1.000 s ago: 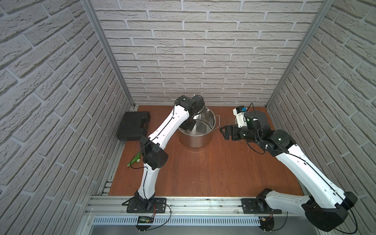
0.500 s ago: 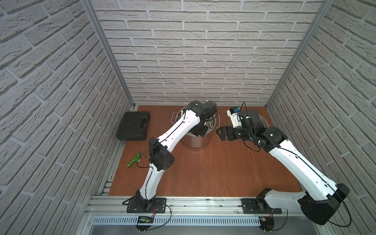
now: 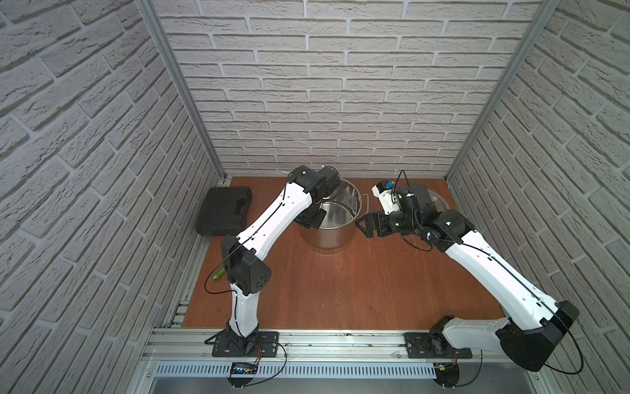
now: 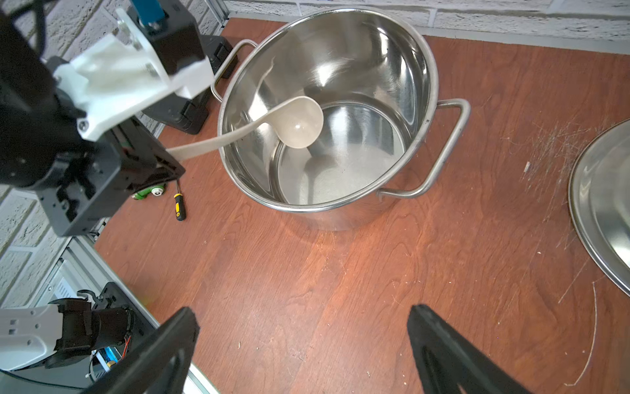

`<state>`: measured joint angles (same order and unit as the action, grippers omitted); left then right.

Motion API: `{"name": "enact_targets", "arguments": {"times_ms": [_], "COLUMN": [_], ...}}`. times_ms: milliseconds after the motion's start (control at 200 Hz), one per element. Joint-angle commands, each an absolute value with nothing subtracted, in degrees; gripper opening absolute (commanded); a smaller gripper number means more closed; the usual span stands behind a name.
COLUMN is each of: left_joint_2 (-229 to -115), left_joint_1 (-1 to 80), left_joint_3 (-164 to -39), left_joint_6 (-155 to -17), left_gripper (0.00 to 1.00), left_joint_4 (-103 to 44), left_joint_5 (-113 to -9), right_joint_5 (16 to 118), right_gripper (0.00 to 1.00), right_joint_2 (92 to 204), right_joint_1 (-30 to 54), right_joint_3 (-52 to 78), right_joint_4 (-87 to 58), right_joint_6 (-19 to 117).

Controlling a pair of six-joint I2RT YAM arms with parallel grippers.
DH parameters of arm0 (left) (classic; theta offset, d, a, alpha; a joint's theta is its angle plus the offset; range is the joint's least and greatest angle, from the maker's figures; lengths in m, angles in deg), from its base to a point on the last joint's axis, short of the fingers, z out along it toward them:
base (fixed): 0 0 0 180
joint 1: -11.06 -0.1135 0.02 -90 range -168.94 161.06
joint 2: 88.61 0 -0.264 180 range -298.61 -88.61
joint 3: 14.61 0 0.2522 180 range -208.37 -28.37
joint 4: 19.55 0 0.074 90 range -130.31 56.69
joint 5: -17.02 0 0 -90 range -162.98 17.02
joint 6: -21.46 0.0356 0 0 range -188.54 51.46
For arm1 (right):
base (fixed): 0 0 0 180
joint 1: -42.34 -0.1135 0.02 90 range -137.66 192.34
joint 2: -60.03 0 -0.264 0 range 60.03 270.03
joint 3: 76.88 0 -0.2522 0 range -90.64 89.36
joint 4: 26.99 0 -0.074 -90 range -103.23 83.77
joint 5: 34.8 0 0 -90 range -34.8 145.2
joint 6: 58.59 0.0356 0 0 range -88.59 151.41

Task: Stir the soup with a spoon
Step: Stir the soup in the pan with a stick.

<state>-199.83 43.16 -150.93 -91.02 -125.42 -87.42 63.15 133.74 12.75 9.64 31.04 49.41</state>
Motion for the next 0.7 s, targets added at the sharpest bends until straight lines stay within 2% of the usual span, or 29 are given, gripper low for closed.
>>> {"name": "enact_targets", "arguments": {"times_ms": [0,285,530,695], "left_joint_2": [-203.03,-214.47,-210.47,-205.04], "left_joint_1": [41.84,43.88,48.87,49.41], "left_joint_3": [-156.20,-173.35,-163.52,-155.88], "left_joint_6": [-89.51,-88.27,-90.39,-92.23], "left_gripper": [0.00,0.00,0.00,0.00], "left_joint_4": [-127.93,-128.73,-124.42,-125.39], "left_joint_5": [-90.21,-85.18,-81.73,-84.02], "right_joint_5": [64.02,61.50,59.96,60.21], "right_gripper": [0.99,1.00,1.00,1.00], "right_joint_2": [133.44,131.13,128.92,128.53], "right_joint_1": [12.98,13.00,13.01,13.01], "right_joint_3": [8.61,9.48,11.20,12.26], "right_joint_4": [28.75,30.10,30.81,30.33], "right_joint_6": [48.72,48.72,48.83,49.29]}}
